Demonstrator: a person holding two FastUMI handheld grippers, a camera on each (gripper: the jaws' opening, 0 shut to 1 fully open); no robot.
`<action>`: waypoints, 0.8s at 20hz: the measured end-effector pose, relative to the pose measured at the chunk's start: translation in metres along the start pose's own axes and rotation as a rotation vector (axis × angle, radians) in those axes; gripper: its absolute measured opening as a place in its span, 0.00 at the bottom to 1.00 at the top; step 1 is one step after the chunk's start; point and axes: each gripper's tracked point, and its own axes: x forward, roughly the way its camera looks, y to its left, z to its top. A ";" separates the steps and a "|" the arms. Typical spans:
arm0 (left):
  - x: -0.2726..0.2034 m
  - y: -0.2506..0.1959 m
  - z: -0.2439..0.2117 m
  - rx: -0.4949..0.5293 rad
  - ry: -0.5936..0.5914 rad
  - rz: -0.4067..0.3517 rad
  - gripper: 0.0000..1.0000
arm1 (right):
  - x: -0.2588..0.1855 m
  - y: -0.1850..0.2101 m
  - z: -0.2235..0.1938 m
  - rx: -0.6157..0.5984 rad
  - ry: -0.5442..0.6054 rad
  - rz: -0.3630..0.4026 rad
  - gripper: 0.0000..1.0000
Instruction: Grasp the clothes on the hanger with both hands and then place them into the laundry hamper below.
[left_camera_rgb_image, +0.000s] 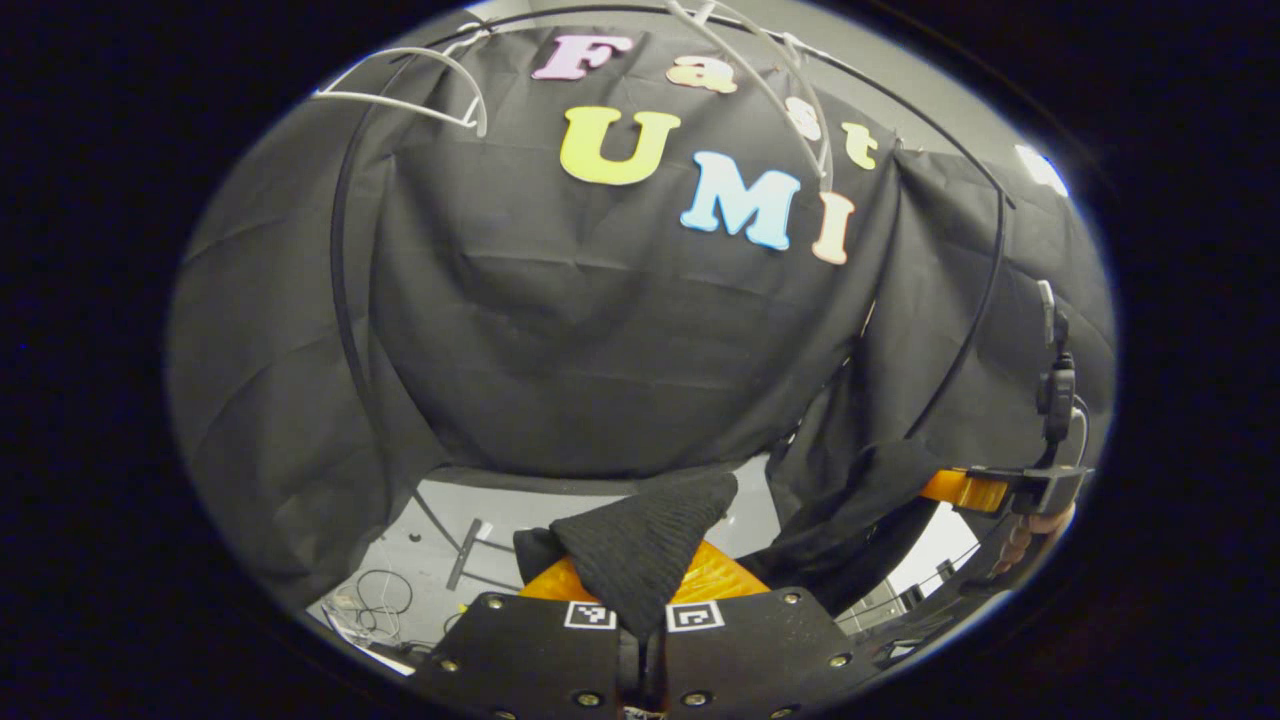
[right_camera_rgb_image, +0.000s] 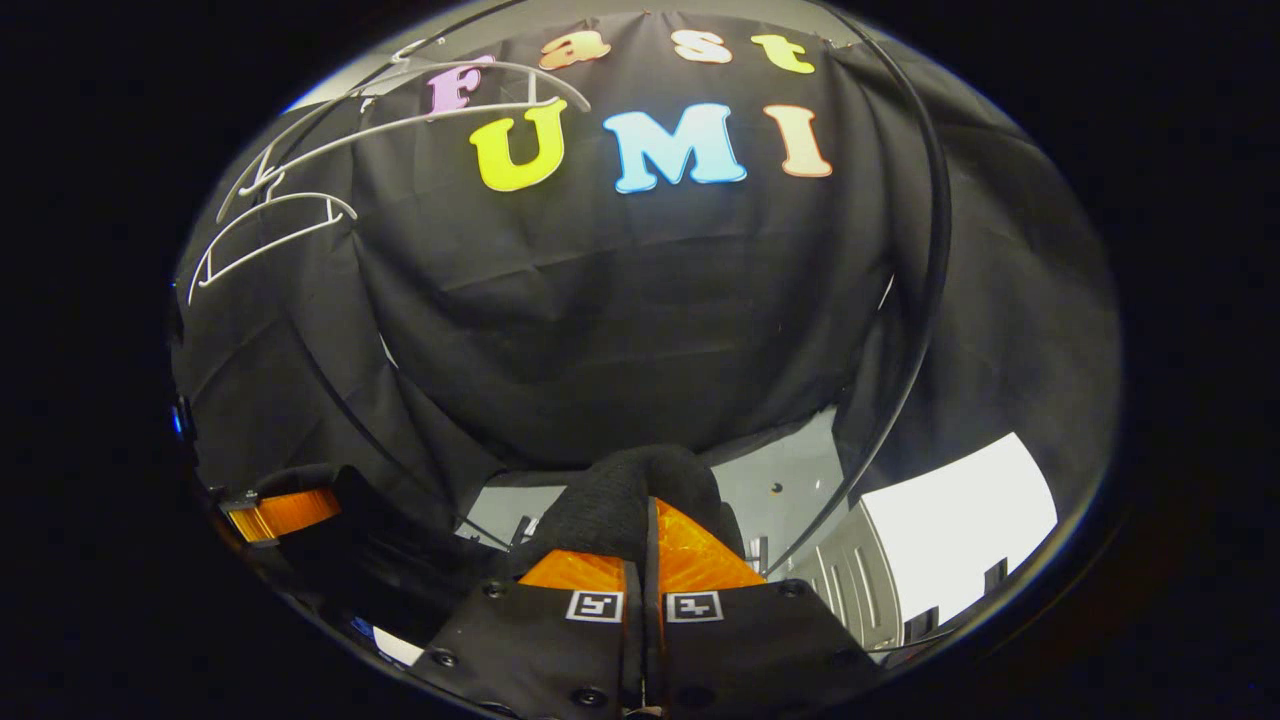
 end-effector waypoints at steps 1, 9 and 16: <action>0.003 0.000 -0.007 0.005 0.016 0.003 0.04 | 0.006 0.003 -0.004 0.000 0.018 0.002 0.02; 0.046 0.022 -0.051 0.030 0.122 0.010 0.04 | 0.040 0.009 -0.056 0.014 0.183 -0.001 0.02; 0.071 0.027 -0.074 0.063 0.182 0.020 0.02 | 0.053 0.004 -0.091 0.042 0.309 -0.018 0.02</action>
